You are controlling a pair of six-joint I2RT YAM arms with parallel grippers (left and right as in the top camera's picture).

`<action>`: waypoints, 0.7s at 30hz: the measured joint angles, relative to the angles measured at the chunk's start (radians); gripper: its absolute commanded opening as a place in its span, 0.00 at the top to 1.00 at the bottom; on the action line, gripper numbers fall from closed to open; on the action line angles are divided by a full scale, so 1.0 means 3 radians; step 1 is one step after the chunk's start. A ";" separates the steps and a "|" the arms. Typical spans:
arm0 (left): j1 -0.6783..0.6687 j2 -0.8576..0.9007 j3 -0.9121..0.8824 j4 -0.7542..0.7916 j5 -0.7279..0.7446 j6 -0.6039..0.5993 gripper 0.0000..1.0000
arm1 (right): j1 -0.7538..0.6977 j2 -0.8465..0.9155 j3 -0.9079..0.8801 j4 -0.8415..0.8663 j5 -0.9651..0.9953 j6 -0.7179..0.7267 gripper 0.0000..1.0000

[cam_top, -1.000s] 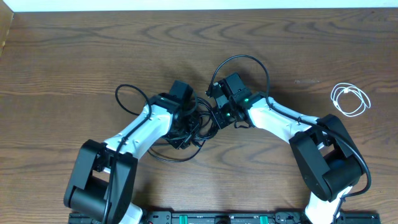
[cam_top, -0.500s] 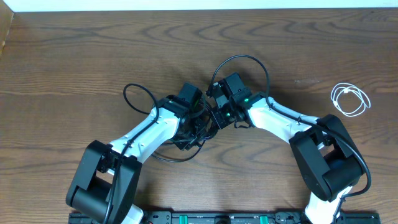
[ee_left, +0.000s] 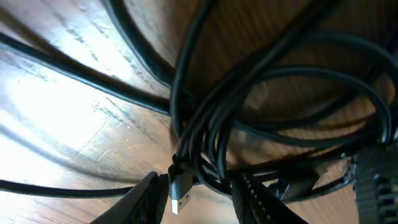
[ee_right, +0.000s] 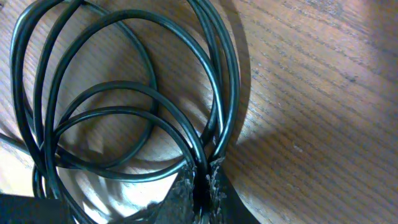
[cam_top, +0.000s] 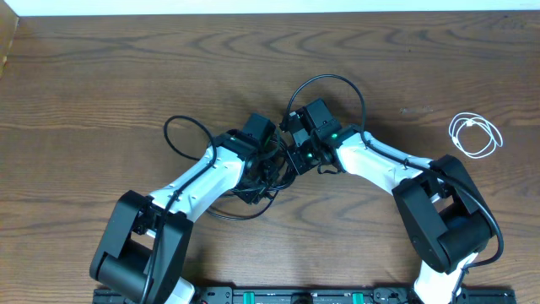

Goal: Untangle cables

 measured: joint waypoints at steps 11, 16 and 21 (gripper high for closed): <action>0.0001 0.0000 0.0000 0.0014 -0.0048 -0.0257 0.92 | 0.0000 0.0000 0.0000 0.0017 0.0000 0.0000 0.98; 0.0008 -0.0001 0.0000 0.0076 -0.0050 -0.0051 0.92 | 0.0000 0.0000 0.0000 0.0019 0.0001 0.0000 0.98; 0.0008 -0.0181 -0.0005 0.0158 -0.0042 0.0384 0.92 | 0.0000 0.0000 0.0000 0.0019 0.0000 0.0000 0.98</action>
